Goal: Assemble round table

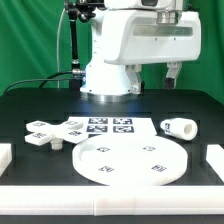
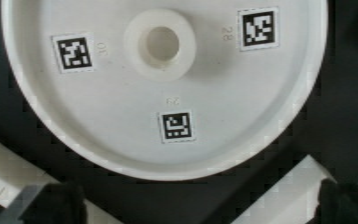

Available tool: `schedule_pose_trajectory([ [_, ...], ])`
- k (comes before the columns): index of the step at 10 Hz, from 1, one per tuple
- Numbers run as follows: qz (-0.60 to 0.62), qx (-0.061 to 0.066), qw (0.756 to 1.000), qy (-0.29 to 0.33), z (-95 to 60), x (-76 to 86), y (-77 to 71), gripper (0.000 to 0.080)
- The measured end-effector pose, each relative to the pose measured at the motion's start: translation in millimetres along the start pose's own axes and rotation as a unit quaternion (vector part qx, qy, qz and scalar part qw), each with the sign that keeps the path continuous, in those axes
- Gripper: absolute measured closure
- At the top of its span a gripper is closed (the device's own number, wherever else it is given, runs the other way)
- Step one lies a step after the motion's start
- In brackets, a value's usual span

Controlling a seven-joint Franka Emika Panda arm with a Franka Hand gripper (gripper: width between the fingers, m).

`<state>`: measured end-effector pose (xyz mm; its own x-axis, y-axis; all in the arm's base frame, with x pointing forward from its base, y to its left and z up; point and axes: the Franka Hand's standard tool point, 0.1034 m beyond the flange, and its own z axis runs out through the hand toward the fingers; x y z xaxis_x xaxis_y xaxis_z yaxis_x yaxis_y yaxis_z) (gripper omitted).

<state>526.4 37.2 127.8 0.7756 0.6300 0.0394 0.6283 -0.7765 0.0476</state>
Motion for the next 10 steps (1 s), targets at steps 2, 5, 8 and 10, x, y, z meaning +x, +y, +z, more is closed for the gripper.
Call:
schedule_pose_trajectory([
  [2,0.007,0.0,1.0,0.001,-0.1,0.6,-0.6,0.015],
  [5,0.008,0.001,1.0,0.0,1.0,0.3,-0.9,0.015],
  [8,-0.009,0.002,1.0,0.003,25.3,-11.7,9.8,0.015],
  [10,-0.02,0.014,1.0,-0.007,54.4,-24.2,16.0,0.015],
])
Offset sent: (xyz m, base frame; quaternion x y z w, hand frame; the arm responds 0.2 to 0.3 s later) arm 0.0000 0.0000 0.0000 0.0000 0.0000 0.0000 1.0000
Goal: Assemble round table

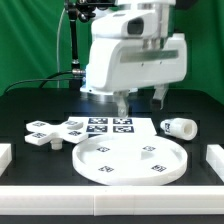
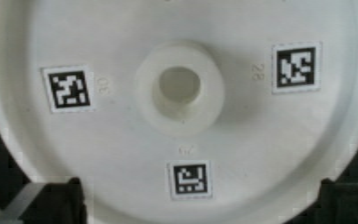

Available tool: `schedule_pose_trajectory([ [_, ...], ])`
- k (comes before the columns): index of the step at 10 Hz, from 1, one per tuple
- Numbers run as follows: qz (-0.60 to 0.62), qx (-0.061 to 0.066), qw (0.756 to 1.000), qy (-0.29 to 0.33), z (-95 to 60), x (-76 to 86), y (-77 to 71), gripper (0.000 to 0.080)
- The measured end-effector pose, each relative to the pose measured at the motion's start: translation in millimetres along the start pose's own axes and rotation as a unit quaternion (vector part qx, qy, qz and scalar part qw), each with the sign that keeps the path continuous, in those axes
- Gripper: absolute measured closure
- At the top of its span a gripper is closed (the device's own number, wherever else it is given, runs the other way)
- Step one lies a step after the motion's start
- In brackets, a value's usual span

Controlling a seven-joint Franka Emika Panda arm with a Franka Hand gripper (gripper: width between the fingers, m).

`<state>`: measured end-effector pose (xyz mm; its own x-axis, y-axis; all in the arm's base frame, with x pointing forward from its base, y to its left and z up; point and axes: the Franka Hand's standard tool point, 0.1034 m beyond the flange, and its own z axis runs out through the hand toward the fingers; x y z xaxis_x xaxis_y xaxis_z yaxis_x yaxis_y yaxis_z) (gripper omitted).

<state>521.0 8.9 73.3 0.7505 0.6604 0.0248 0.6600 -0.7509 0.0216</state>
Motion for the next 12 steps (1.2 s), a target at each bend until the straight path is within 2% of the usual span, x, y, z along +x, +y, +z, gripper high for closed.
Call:
schedule_pose_trajectory([
  [2,0.0,0.009,1.0,-0.006,24.2,-6.2,7.4,0.015],
  [6,0.001,0.022,1.0,-0.016,52.0,-5.4,7.0,0.015],
  [10,0.002,0.027,0.999,-0.021,60.7,-7.1,5.2,0.015],
  [11,0.001,0.027,0.999,-0.02,60.7,-6.5,4.6,0.0243],
  [12,0.001,0.027,0.999,-0.02,60.7,-6.6,4.7,0.0243],
])
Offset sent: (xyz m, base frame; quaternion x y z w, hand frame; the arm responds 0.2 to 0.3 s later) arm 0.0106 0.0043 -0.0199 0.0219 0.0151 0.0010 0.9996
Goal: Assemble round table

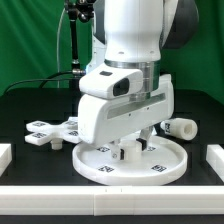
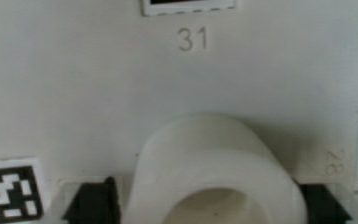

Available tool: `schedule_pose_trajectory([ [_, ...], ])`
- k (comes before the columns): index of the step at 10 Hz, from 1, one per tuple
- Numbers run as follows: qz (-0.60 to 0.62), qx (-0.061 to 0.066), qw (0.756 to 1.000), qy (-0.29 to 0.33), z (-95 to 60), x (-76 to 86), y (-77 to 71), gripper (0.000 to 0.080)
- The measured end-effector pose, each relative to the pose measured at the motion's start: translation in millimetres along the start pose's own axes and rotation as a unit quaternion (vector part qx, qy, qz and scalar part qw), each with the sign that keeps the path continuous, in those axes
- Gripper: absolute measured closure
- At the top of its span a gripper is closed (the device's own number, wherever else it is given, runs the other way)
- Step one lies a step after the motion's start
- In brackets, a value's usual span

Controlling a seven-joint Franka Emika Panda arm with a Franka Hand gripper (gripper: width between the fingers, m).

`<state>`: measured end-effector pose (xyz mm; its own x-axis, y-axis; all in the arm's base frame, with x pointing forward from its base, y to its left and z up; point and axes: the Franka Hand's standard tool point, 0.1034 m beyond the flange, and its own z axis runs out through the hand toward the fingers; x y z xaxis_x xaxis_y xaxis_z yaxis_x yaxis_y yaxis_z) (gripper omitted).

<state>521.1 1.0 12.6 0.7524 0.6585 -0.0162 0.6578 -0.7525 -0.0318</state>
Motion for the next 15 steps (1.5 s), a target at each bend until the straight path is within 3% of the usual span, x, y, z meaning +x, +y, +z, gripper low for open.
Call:
schedule_pose_trajectory([
  [1,0.0,0.0,1.0,0.0,0.0,0.0,0.0,0.0393],
  [6,-0.001,0.0,1.0,-0.001,-0.6,2.7,-0.9,0.0393],
  [10,-0.02,-0.006,1.0,0.012,-0.9,37.2,-1.4,0.0392],
  [15,-0.029,-0.012,0.999,0.02,-2.1,55.3,-5.5,0.0392],
])
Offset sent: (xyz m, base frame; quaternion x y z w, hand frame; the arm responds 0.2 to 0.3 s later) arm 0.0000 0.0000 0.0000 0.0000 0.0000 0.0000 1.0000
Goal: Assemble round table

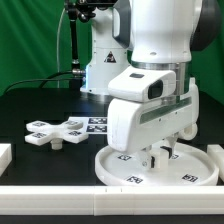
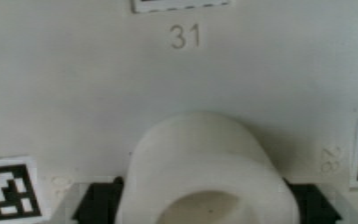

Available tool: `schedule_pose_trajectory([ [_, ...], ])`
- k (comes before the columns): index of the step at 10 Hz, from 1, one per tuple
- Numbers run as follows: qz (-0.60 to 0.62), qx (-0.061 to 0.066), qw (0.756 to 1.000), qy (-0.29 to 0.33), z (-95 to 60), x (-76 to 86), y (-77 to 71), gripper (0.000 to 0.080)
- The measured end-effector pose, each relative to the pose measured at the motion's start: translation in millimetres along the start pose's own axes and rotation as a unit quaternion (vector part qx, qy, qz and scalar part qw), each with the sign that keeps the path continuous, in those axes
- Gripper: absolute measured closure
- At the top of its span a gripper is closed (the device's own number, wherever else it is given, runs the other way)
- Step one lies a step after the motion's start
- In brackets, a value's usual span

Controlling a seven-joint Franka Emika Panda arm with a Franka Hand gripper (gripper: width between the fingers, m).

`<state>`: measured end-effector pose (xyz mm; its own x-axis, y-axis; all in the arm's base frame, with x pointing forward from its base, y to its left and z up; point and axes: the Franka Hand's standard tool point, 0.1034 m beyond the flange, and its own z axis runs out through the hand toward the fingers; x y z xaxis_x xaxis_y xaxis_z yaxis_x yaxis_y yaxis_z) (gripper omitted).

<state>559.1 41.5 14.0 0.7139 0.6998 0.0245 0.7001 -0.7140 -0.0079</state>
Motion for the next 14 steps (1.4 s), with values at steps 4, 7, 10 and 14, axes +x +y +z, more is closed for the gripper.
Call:
schedule_pose_trajectory([
  [4,0.001,0.0,1.0,0.0,0.1,-0.6,0.5,0.0323],
  [7,0.027,0.0,1.0,-0.004,-18.9,-7.2,-5.9,0.016],
  [10,0.101,-0.008,0.995,-0.002,-46.4,-27.3,-44.1,0.015],
  [14,0.207,-0.01,0.978,0.006,-56.7,-7.7,-114.8,0.015],
])
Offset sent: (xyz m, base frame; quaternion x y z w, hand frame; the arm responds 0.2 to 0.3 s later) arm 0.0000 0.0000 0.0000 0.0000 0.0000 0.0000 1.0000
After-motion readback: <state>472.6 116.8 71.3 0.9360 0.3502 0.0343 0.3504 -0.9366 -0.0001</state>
